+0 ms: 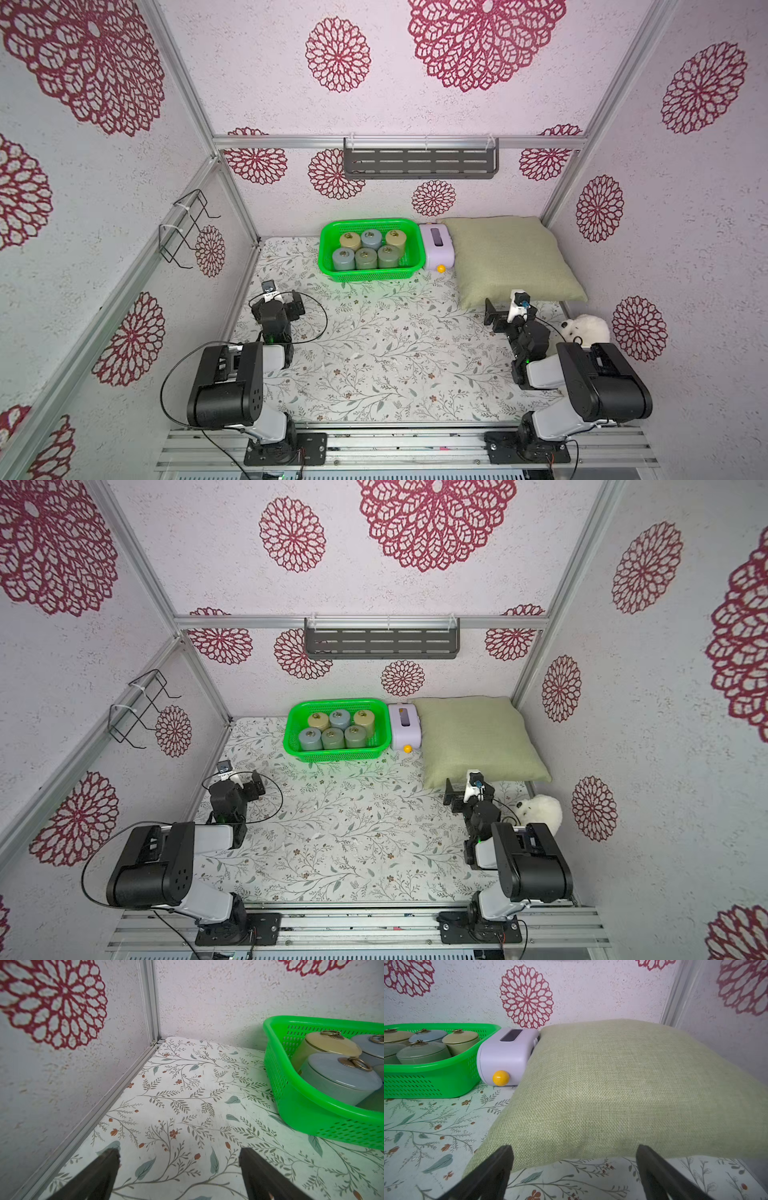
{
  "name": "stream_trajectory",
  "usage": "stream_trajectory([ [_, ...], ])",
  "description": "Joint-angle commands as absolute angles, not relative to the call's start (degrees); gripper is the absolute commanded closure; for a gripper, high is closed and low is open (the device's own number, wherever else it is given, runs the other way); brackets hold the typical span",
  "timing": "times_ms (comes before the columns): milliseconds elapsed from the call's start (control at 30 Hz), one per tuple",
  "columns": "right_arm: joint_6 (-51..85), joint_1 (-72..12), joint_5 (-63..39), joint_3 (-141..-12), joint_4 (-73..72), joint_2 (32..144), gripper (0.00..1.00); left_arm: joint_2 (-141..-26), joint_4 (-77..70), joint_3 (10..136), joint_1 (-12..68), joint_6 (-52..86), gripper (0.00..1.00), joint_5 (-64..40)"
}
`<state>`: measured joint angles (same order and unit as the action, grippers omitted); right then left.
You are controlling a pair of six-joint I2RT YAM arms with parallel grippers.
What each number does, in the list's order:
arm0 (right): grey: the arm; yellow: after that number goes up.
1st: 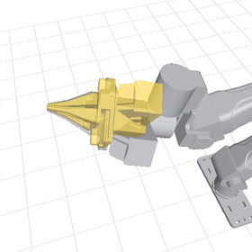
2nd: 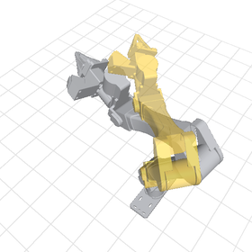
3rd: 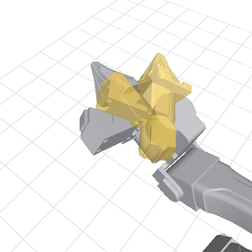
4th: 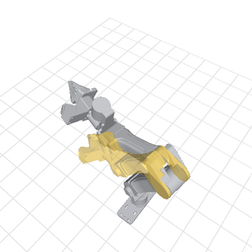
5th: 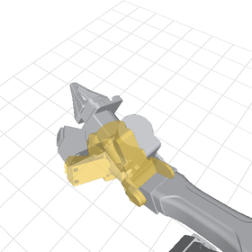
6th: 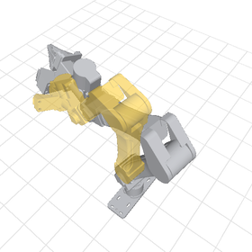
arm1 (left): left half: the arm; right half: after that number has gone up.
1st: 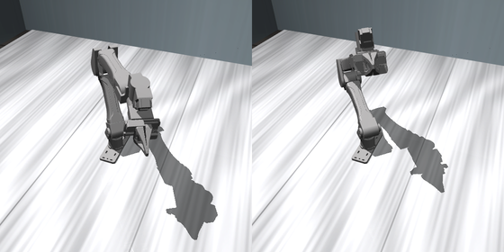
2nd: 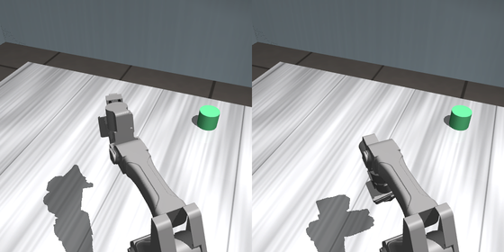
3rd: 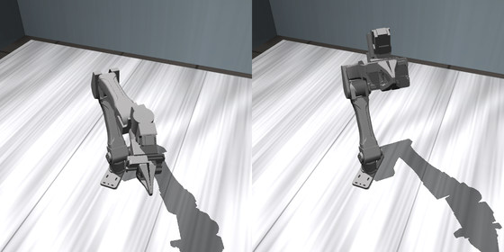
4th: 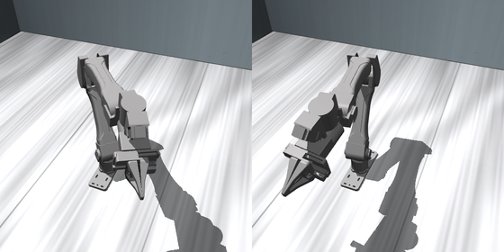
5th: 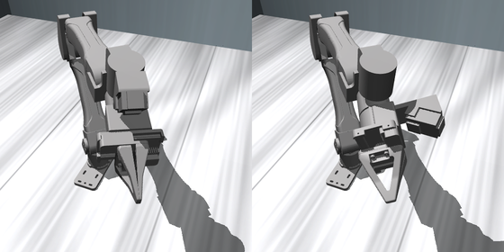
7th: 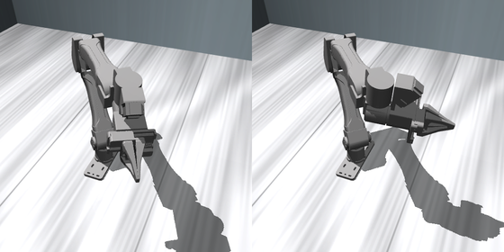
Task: Take the tea canister out of the basket
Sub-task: Move the basket to the center of the board.
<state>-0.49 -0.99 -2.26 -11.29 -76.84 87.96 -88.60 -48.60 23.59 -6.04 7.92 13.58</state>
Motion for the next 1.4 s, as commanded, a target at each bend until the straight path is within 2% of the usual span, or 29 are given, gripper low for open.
stream_trajectory([
  [0, -0.61, -0.88, -2.48, -11.28, -78.48, 88.07, 0.01, -88.77, -50.02, 24.12, -6.28, 7.7, 0.03, 13.03],
  [600, 0.33, -0.88, -0.35, -11.18, -78.72, 88.01, 0.01, -88.69, -49.59, 24.41, -6.4, 7.65, 0.03, 12.67],
  [700, 0.71, -0.88, 0.79, -10.01, -81.03, 87.89, 0.01, -87.94, -49.11, 24.55, -6.82, 7.27, 0.03, 9.97],
  [800, 1.26, -0.88, 2.91, -5.12, -90.01, 87.27, 0.01, -83.97, -39.15, 28.0, -6.29, 7.25, 0.03, 10.41],
  [900, 3.45, -0.97, 9.24, -1.67, -92.19, 83.02, 0.01, -79.04, -24.43, 33.68, -6.23, 11.59, 0.03, 18.79],
  [1000, 4.14, -1.05, 11.74, -2.61, -82.32, 74.21, 0.01, -77.19, -13.04, 40.25, -6.22, 17.57, 0.03, 24.89],
  [1100, 11.88, -0.89, 12.3, -10.3, -57.57, 63.45, 0.01, -77.12, -0.94, 47.78, -6.41, 25.37, 0.03, 29.38],
  [1133, 11.87, -0.88, 9.56, -12.32, -53.91, 61.75, 0.01, -77.26, 3.01, 50.21, -6.5, 27.97, 0.03, 30.43],
  [1200, 12.36, -0.88, 2.3, -13.02, -54.43, 59.39, 0.01, -77.67, 9.33, 53.64, -6.76, 33.56, 0.03, 32.36],
  [1367, 31.71, -0.37, -0.07, -17.14, -46.67, 57.4, 0.01, -77.66, 12.41, 55.95, -7.12, 34.46, 0.03, 24.54],
])
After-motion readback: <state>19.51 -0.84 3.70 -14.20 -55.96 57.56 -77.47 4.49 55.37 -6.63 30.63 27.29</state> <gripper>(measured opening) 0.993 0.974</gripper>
